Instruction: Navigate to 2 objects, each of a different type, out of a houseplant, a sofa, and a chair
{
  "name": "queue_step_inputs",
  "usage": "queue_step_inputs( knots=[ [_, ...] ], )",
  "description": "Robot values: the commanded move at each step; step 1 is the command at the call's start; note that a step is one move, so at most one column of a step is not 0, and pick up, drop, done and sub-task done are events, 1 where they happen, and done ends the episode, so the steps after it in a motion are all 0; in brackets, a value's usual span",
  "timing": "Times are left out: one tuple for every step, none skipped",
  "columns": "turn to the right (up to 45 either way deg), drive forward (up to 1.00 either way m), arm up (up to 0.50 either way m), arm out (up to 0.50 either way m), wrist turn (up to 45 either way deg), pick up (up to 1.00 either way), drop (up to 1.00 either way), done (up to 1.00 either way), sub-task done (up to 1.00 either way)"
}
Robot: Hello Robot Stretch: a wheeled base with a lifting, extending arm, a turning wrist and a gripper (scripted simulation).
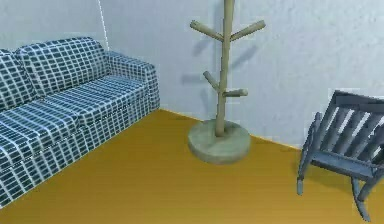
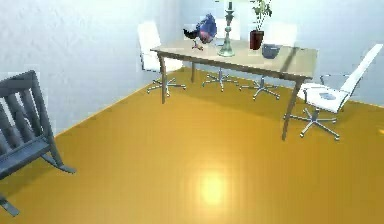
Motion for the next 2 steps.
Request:
queue_step_inputs(
  knots=[
    [-45.0,0.00,0.00,0.00,0.0,0.00,0.00,0.00,0.00],
    [-15.0,0.00,0.00,0.00,0.0,0.00,0.00,0.00,0.00]
  ],
)
